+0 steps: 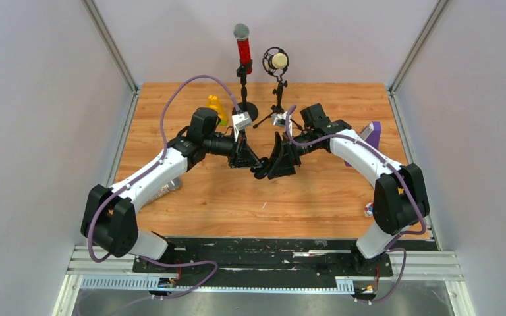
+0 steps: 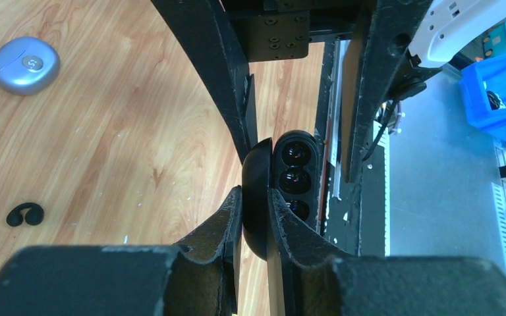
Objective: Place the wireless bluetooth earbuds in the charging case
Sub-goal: Adjust the charging case.
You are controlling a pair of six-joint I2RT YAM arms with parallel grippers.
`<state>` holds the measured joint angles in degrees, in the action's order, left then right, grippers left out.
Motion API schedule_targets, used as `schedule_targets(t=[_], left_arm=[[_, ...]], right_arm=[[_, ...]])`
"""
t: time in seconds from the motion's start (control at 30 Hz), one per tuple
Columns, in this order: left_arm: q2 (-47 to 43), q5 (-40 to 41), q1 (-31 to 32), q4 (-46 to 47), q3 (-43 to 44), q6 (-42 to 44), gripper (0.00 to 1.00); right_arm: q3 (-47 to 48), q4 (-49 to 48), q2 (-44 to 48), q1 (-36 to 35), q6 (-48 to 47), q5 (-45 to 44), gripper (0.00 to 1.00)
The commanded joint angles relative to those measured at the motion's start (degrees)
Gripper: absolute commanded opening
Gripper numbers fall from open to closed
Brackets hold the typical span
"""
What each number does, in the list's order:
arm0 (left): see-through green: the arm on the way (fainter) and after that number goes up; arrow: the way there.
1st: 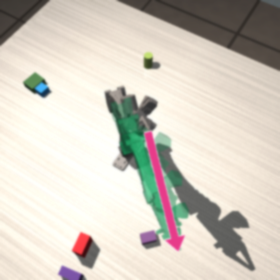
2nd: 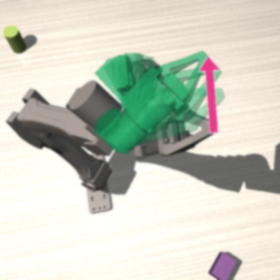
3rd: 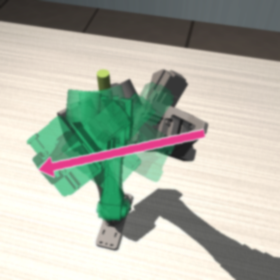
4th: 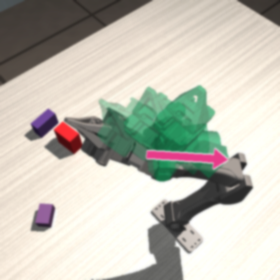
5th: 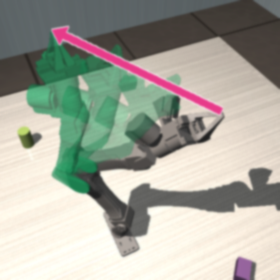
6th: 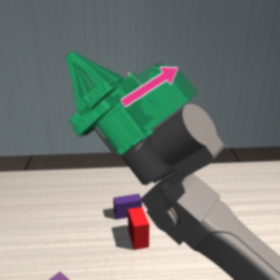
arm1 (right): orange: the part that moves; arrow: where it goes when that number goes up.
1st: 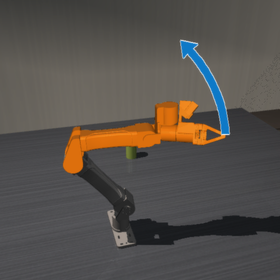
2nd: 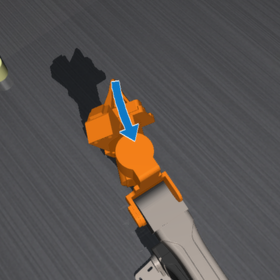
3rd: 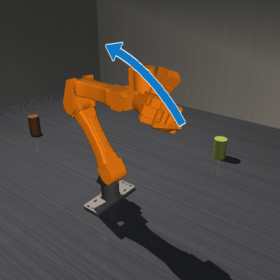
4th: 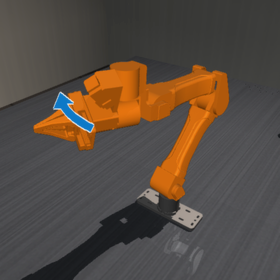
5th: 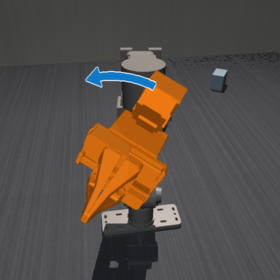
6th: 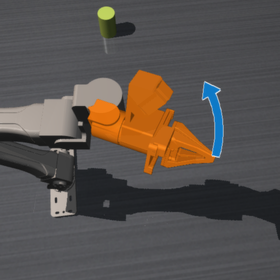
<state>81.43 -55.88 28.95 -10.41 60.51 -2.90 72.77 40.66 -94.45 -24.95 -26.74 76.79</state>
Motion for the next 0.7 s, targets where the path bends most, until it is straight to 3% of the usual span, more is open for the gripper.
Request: schedule_targets(t=[0.0,0.13,0.2,0.47,0.67], left_arm=[[-1.74,0.62,0.33,1.38,2.16,-0.18,0.21],[-2.59,2.44,0.36,-0.35,2.88,1.25,0.20],[-3.24,4.42,0.36,-2.46,3.83,2.51,0.20],[-9.29,22.40,0.35,-18.91,9.05,20.25,0.18],[-13.66,30.20,0.32,-23.04,5.67,25.10,0.17]], right_arm=[[2.78,-0.75,1.29,-0.20,-1.18,2.11,0.66],[3.22,-0.98,0.95,-0.02,-0.80,-0.87,0.91],[3.73,-1.47,0.95,-0.01,-0.08,-5.19,1.00],[-0.44,-13.10,5.21,2.14,5.66,-25.53,1.00],[-1.08,-19.73,3.29,2.18,11.20,-35.36,1.00]])
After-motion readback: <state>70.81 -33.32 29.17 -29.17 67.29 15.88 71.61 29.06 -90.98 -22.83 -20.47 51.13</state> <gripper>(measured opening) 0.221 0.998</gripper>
